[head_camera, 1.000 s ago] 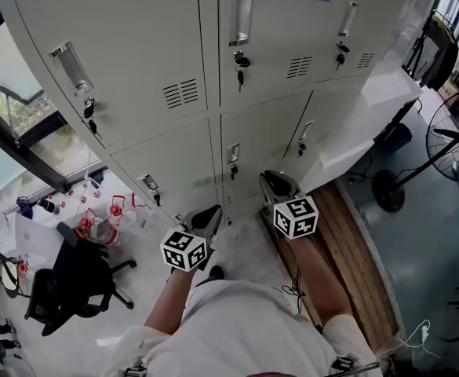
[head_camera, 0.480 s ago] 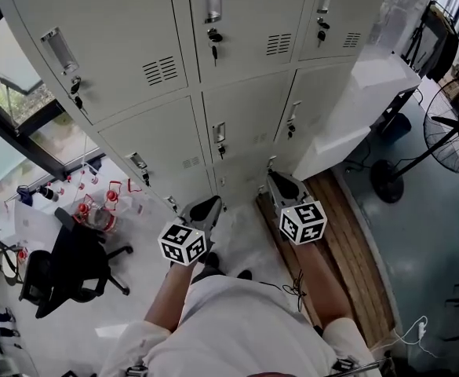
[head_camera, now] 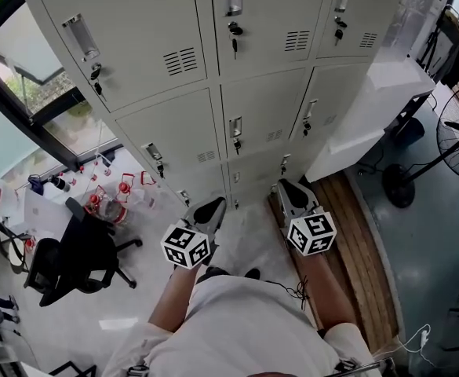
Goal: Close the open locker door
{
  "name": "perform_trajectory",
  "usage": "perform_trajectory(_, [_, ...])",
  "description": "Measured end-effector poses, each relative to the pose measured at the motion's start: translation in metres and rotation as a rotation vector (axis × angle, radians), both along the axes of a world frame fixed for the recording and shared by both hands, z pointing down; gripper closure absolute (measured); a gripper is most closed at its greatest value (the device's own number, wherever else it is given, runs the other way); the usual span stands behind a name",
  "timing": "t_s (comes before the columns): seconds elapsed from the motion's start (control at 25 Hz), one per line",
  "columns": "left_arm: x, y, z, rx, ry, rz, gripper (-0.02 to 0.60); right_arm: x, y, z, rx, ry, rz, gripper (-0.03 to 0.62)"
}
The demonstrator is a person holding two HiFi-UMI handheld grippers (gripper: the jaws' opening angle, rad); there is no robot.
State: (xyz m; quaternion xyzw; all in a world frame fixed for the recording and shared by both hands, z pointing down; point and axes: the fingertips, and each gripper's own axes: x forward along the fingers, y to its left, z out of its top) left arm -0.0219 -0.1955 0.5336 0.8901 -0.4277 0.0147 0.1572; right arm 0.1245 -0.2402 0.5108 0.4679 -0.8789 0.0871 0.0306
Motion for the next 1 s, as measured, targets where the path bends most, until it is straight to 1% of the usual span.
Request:
perform_trajectory(0.12, [-0.01,0.0,-0.004,0.006,-0.002,0.015,0.566,-0.011,0.004,0.0,-0.004,0.003,0.002,0.585])
perform_trajectory(0.28, [-0.026,0.001,-0.014,0.025,-0.023,0.045,0.566,-0.032,0.013,-0.001,-0.013,0.021,-0.016,0.586])
perform_trajectory(0.56, [-0.049,-0.004,-0.022,0.037,-0.016,0.073,0.565,-0.056,0.025,-0.02,0.064,0.062,-0.039,0.592])
perform_trajectory(0.68, [-0.053,-0.008,-0.023,0.034,-0.006,0.081,0.566,-0.06,0.027,-0.024,0.076,0.072,-0.036,0.591])
perform_trajectory(1.0, [-0.052,-0.008,-0.029,0.04,-0.005,0.12,0.566,-0.06,0.029,-0.03,0.072,0.053,-0.008,0.592])
